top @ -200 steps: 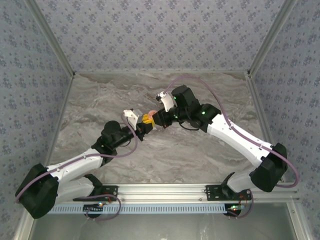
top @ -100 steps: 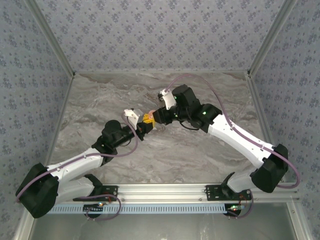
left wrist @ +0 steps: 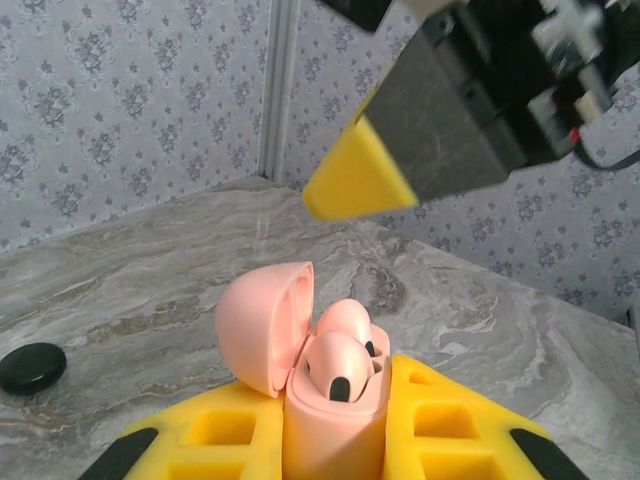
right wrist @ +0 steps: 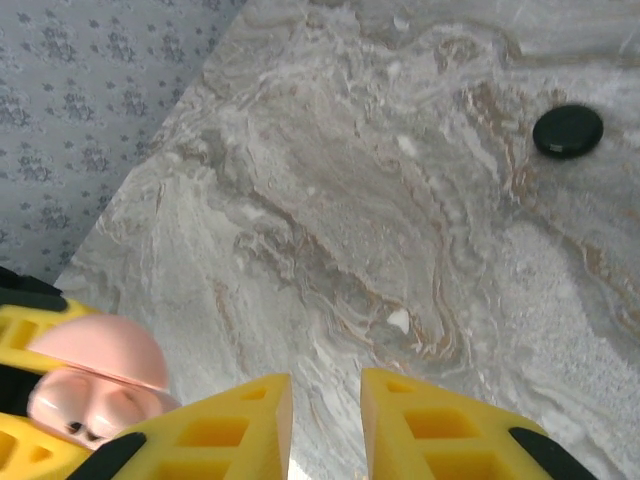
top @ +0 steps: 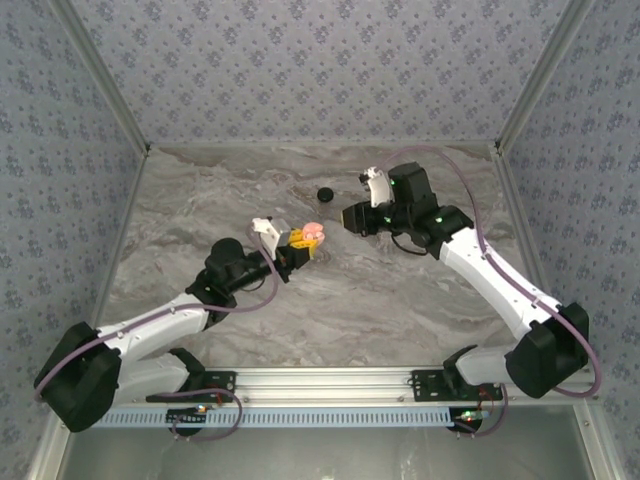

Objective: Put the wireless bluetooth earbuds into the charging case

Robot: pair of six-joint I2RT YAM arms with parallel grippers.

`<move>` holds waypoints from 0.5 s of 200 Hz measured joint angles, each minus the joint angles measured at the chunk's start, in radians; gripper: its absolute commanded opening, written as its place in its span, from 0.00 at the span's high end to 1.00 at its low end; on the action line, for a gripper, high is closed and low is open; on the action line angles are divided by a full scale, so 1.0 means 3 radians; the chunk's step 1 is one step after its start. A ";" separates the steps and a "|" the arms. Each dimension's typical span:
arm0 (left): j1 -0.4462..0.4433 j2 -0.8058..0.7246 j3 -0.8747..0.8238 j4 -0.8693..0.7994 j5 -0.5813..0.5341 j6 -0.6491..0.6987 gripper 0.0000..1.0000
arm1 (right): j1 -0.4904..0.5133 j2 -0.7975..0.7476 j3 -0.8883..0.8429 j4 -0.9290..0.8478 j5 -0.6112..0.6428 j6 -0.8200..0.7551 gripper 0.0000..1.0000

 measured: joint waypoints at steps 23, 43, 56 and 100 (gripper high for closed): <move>0.0000 0.0037 0.0015 0.0114 0.0103 -0.0050 0.96 | -0.0071 0.0022 -0.0125 0.0062 -0.0212 0.0001 0.76; 0.0000 0.0046 0.0029 0.0193 0.0191 -0.0098 0.96 | -0.0090 0.0048 -0.0170 0.0120 -0.0355 0.0011 0.76; 0.0000 0.0046 0.0048 0.0237 0.0240 -0.0120 0.96 | -0.0094 0.0078 -0.0170 0.0164 -0.0450 0.0013 0.77; -0.0053 0.0046 0.0125 0.0331 0.0373 -0.0135 0.96 | -0.0094 0.0134 -0.0183 0.0300 -0.0716 0.0027 0.80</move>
